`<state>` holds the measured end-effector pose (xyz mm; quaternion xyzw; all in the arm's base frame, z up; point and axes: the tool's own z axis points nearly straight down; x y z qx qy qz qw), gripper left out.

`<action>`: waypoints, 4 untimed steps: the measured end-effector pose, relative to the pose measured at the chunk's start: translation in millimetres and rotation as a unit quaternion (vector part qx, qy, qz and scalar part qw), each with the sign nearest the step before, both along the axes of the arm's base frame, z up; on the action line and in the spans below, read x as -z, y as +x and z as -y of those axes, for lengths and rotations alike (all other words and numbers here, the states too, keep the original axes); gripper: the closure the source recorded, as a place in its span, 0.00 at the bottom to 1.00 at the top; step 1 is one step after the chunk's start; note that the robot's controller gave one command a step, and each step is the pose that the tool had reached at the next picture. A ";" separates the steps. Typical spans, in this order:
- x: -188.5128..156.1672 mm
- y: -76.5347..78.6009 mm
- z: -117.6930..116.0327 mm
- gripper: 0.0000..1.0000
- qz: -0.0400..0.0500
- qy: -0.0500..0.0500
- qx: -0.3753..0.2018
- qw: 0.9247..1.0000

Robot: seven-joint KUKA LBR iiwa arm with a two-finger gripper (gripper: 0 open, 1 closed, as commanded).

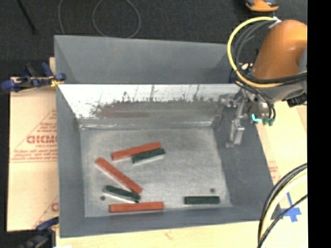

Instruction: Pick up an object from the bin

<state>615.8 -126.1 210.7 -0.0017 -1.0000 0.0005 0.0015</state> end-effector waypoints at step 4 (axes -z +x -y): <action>139.7 -18.3 -196.1 1.00 0.003 0.001 -0.161 0.987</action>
Offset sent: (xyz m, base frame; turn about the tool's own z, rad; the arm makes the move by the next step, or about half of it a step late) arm -0.0163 0.0514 -0.0838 -0.0861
